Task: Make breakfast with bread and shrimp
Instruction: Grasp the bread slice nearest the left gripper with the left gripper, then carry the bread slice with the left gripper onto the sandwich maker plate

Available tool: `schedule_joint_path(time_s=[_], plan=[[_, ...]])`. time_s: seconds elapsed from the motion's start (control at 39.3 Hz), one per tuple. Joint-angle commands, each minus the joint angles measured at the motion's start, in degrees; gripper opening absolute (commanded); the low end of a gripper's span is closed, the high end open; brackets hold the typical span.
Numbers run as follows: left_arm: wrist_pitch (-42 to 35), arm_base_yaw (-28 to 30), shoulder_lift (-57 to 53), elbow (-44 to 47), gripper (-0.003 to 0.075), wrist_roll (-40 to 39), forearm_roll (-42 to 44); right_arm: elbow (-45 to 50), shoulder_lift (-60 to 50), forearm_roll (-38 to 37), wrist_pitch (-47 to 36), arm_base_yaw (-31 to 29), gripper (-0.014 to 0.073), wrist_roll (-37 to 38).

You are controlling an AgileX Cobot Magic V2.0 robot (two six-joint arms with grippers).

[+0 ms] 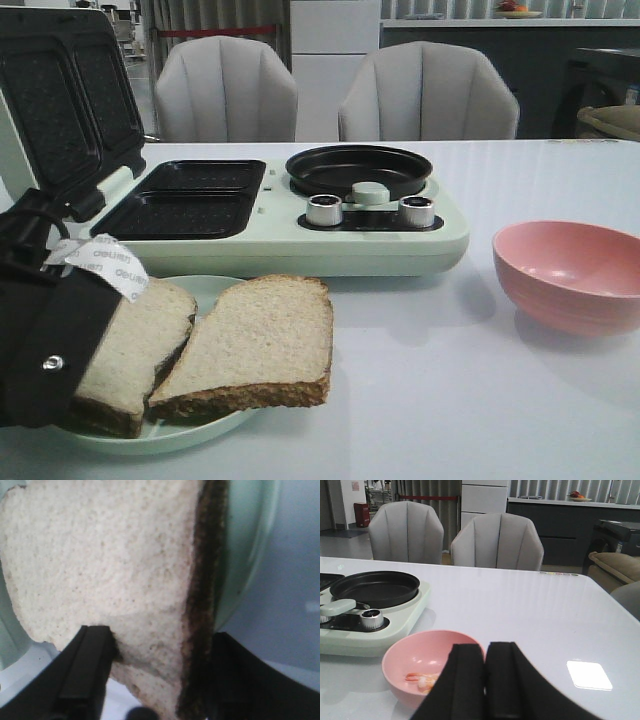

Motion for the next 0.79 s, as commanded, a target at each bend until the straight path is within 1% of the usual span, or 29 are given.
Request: schedule_joint_path(time_s=[0.0,0.08,0.13,0.18,0.33,0.53,0.61,0.76], plan=[[-0.26,0.16,-0.90,-0.95,0.0260,-0.73,0.74,-0.89,-1.24,-0.18,-5.09,-0.08,0.0143,-0.02],[0.16,0.16,-0.90,-0.95,0.0174,-0.73,0.49,-0.89,-1.24,-0.18,-5.09,-0.08,0.0143,-0.02],[1.13,-0.31,-1.23,-0.95,0.0135,-0.73,0.52,-0.89,-1.24,-0.18,-5.09,-0.08,0.0143,-0.02],[2.00,-0.71,-1.75,-0.95,0.0112,-0.73,0.52,-0.89,-1.24,-0.18,-5.09,-0.08,0.0143,-0.02],[4.03,-1.56,-6.16,-0.95,0.0113,-0.73,-0.74,-0.89,-1.24,-0.18,-5.09,-0.08,0.0143,-0.02],[4.76,-2.05,-15.50,-0.95,0.0113,-0.73,-3.42,-0.89,-1.24,-0.18,-5.09,-0.08,0.0143,-0.02],[5.26,-2.05,-18.56,-0.95,0.0113,-0.73,-2.71,-0.89,-1.24,-0.18,-5.09,-0.08,0.0143,-0.02],[5.21,-0.68,-23.55,-1.57,0.0114,-0.73,2.24,-0.89,-1.24,-0.18,-5.09,-0.08,0.0143,-0.02]])
